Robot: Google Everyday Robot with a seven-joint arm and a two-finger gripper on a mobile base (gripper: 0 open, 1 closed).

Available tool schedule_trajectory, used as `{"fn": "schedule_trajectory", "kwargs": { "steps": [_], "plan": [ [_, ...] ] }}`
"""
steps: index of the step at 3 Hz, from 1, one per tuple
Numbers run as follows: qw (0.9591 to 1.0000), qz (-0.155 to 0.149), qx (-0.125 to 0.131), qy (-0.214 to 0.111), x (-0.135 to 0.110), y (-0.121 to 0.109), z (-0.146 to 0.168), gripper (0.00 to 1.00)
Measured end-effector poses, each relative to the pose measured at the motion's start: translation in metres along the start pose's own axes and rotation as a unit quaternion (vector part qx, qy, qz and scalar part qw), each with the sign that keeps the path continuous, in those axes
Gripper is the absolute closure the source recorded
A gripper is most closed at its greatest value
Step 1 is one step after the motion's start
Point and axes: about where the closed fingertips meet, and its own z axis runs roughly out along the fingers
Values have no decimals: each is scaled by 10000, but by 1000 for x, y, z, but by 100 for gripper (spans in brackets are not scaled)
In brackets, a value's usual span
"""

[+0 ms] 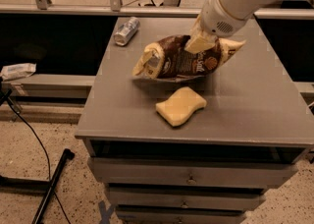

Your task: Move brown chip bag near sponge

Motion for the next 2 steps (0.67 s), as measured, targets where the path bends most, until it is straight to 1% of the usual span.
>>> {"fn": "schedule_trajectory", "kwargs": {
  "steps": [1, 2],
  "plan": [
    [9993, 132, -184, -288, 4, 22, -1, 37],
    [9984, 265, -321, -380, 11, 36, -1, 14]
  ]
}}
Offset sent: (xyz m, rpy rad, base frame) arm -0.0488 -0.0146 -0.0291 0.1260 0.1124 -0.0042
